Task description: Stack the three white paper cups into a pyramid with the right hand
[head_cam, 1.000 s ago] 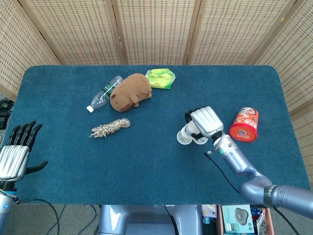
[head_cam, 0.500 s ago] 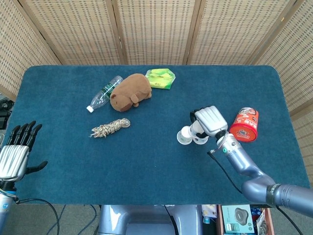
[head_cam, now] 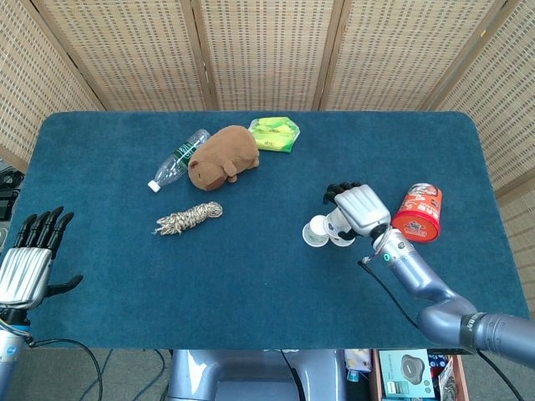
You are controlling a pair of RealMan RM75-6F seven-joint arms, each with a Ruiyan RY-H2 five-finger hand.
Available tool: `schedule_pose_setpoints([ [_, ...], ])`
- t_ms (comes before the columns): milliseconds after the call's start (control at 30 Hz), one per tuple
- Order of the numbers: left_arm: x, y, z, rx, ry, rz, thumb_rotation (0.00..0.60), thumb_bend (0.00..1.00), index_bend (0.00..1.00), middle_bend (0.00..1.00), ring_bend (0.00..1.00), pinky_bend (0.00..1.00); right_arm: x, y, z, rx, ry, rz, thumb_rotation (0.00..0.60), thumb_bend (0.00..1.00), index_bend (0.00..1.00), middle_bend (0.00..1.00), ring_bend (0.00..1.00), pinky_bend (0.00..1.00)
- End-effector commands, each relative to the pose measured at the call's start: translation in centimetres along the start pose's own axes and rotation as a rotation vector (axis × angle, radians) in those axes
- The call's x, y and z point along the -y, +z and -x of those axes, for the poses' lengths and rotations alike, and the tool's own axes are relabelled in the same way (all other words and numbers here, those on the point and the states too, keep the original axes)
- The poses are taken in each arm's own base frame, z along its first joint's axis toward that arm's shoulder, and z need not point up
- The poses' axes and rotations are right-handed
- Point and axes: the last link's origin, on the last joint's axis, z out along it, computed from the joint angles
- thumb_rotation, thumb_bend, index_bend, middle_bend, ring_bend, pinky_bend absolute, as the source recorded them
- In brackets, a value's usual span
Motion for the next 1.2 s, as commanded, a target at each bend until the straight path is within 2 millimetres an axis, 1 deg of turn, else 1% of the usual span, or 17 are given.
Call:
schedule_pose_setpoints([
  [33,0.0,0.0,0.0,0.0,0.0,0.0,0.6,0.14,0.0,0.0,0.0,0.0,0.1,-0.1,-0.2,-0.011,0.0,-0.004,0.6,0.29,0.14,0.06,0.01,0.04],
  [200,0.0,0.0,0.0,0.0,-0.001,-0.001,0.6,0.14,0.0,0.0,0.0,0.0,0.2,-0.5,-0.8,-0.041,0.004,-0.011,0.6,0.29,0.12,0.03,0.0,0.02],
  [267,0.0,0.0,0.0,0.001,-0.003,0.0,0.6,0.14,0.0,0.0,0.0,0.0,0.1,-1.3,-1.3,-0.067,0.011,-0.012,0.6,0.28,0.11,0.02,0.0,0.0],
  [367,0.0,-0.1,-0.2,-0.003,-0.008,0.003,0.6,0.14,0.0,0.0,0.0,0.0,-0.6,-3.3,-2.1,-0.121,0.013,-0.005,0.6,0.27,0.09,0.0,0.0,0.0],
  [400,0.0,-0.2,-0.3,-0.006,-0.011,0.005,0.6,0.14,0.0,0.0,0.0,0.0,-1.0,-4.5,-2.3,-0.149,0.015,0.001,0.6,0.25,0.08,0.0,0.0,0.0],
  [467,0.1,-0.3,-0.5,-0.012,-0.017,0.007,0.6,0.14,0.0,0.0,0.0,0.0,-1.9,-6.5,-2.2,-0.201,0.017,0.013,0.6,0.19,0.07,0.0,0.0,0.0],
  [500,0.1,-0.4,-0.6,-0.015,-0.021,0.009,0.6,0.14,0.0,0.0,0.0,0.0,-2.6,-8.0,-1.9,-0.243,0.018,0.024,0.6,0.14,0.07,0.0,0.0,0.0],
  [533,0.1,-0.5,-0.7,-0.018,-0.024,0.011,0.6,0.14,0.0,0.0,0.0,0.0,-3.0,-9.1,-1.6,-0.269,0.02,0.027,0.6,0.08,0.06,0.0,0.0,0.0],
  [567,0.1,-0.6,-0.8,-0.021,-0.027,0.014,0.6,0.14,0.0,0.0,0.0,0.0,-3.6,-10.2,-1.2,-0.293,0.028,0.038,0.6,0.05,0.05,0.0,0.0,0.0],
  [600,0.0,-0.8,-1.0,-0.026,-0.031,0.017,0.6,0.14,0.0,0.0,0.0,0.0,-4.6,-12.1,-0.2,-0.324,0.054,0.063,0.6,0.02,0.04,0.0,0.0,0.0],
  [633,0.0,-0.9,-1.1,-0.03,-0.033,0.019,0.6,0.14,0.0,0.0,0.0,0.0,-5.1,-13.3,0.5,-0.335,0.069,0.075,0.6,0.0,0.02,0.0,0.0,0.0],
  [700,-0.1,-1.3,-1.3,-0.034,-0.037,0.026,0.6,0.14,0.0,0.0,0.0,0.0,-6.4,-15.9,2.2,-0.364,0.1,0.114,0.6,0.0,0.0,0.0,0.0,0.0],
  [833,-0.2,-1.8,-1.2,-0.029,-0.043,0.04,0.6,0.14,0.0,0.0,0.0,0.0,-7.8,-19.3,5.4,-0.403,0.125,0.182,0.6,0.0,0.0,0.0,0.0,0.0],
  [900,-0.3,-2.0,-1.3,-0.031,-0.044,0.046,0.6,0.14,0.0,0.0,0.0,0.0,-8.3,-20.6,6.8,-0.417,0.085,0.21,0.6,0.0,0.0,0.0,0.0,0.0],
  [1000,-0.5,-2.5,-1.5,-0.04,-0.044,0.058,0.6,0.14,0.0,0.0,0.0,0.0,-8.4,-22.0,8.5,-0.438,0.079,0.247,0.6,0.0,0.0,0.0,0.0,0.0],
  [1200,-0.7,-3.2,-1.7,-0.051,-0.046,0.074,0.6,0.14,0.0,0.0,0.0,0.0,-8.3,-23.0,9.9,-0.457,0.084,0.263,0.6,0.0,0.0,0.0,0.0,0.0],
])
